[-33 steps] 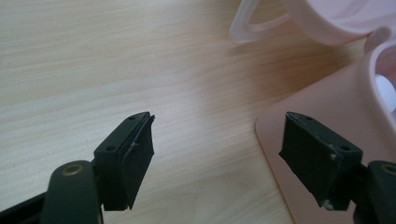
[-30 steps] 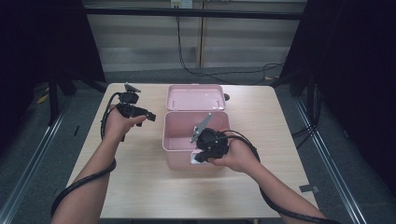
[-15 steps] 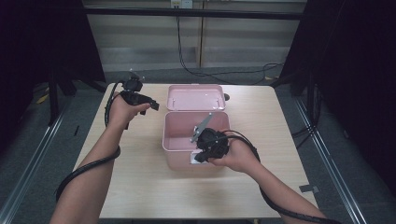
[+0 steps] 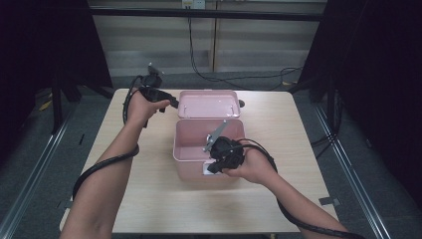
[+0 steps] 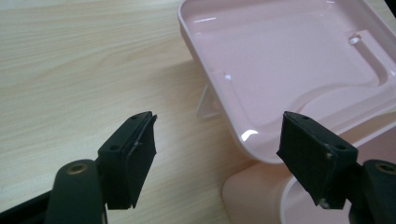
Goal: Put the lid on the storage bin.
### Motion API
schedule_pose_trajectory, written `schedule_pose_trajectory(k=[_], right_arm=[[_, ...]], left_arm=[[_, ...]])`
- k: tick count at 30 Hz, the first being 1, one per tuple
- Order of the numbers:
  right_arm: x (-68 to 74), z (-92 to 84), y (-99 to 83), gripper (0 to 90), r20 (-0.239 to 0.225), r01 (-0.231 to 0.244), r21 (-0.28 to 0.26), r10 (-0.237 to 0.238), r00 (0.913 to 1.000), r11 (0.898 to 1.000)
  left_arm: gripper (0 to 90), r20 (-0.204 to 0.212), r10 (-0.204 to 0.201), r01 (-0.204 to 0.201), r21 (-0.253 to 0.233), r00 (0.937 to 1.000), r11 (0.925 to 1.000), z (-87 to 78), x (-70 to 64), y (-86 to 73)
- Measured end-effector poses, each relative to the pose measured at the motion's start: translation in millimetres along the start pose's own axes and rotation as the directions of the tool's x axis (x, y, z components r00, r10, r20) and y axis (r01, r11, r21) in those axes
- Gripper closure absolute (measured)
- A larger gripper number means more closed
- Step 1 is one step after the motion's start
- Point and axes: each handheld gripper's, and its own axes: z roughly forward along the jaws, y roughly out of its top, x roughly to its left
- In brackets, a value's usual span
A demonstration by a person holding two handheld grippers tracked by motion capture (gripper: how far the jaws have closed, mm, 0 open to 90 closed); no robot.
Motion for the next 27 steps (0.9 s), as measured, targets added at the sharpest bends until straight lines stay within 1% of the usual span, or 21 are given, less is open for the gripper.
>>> schedule_pose_trajectory(k=[1, 3, 6, 7, 8, 10, 17, 20, 21, 22, 26, 27], right_arm=[[0.1, -0.3, 0.0, 90.0, -0.002, -0.011, 0.002, 0.011, 0.9999, 1.0], [-0.3, -0.3, 0.1, 90.0, -0.004, -0.01, 0.001, 0.01, 0.9999, 1.0], [-0.7, 0.0, -0.5, 90.0, -0.007, -0.005, -0.003, 0.005, 1.0, 1.0], [-0.7, -0.1, -0.5, 90.0, -0.009, -0.01, -0.003, 0.01, 0.9999, 1.0], [-0.8, -0.2, -0.5, 90.0, -0.01, -0.011, -0.002, 0.011, 0.9999, 1.0], [-1.5, -0.1, -0.5, 90.0, -0.012, -0.007, -0.003, 0.007, 0.9999, 1.0], [-2.5, -0.1, -0.1, 90.0, -0.021, -0.013, -0.005, 0.013, 0.9997, 1.0], [-2.9, -0.1, 0.1, 90.0, -0.025, -0.013, -0.003, 0.013, 0.9996, 1.0], [-3.0, -0.1, 0.1, 90.0, -0.026, -0.013, -0.003, 0.013, 0.9996, 1.0], [-3.1, 0.0, 0.1, 90.0, -0.027, -0.01, -0.004, 0.01, 0.9996, 1.0], [-3.3, 0.2, -0.4, 90.0, -0.031, -0.017, -0.006, 0.017, 0.9994, 1.0], [-4.1, 1.9, -1.0, 90.0, -0.042, -0.023, -0.009, 0.022, 0.9988, 1.0]], left_arm=[[26.9, 0.001, 0.004, -0.004, -0.002, 1.0, 1.0, 1.1, -0.5, 2.0], [27.0, 0.005, -0.001, 0.001, -0.003, 1.0, 1.0, 4.0, -2.3, 5.5], [27.0, 0.009, 0.003, -0.003, -0.002, 1.0, 1.0, 8.8, -4.2, 10.3], [27.0, 0.013, 0.004, -0.004, -0.001, 0.9999, 1.0, 10.5, -4.4, 11.8], [27.0, 0.016, -0.004, 0.004, 0.002, 0.9999, 1.0, 12.1, -4.7, 13.3], [27.0, 0.01, 0.003, -0.003, 0.008, 0.9999, 1.0, 15.5, -4.7, 16.4], [27.3, 0.011, -0.005, 0.005, 0.02, 0.9999, 0.9998, 26.3, -7.9, 25.6], [27.8, 0.009, 0.005, -0.005, 0.032, 0.9999, 0.9995, 30.4, -9.7, 28.7], [28.0, 0.009, -0.003, 0.003, 0.03, 1.0, 0.9995, 31.8, -10.2, 29.6], [28.2, 0.011, 0.0, 0.0, 0.033, 0.9999, 0.9995, 33.1, -9.7, 30.7], [29.0, 0.004, -0.018, 0.017, 0.047, 0.9998, 0.9987, 38.8, -9.8, 33.5], [29.4, 0.003, -0.023, 0.022, 0.051, 0.9997, 0.9984, 40.4, -9.9, 33.9]])
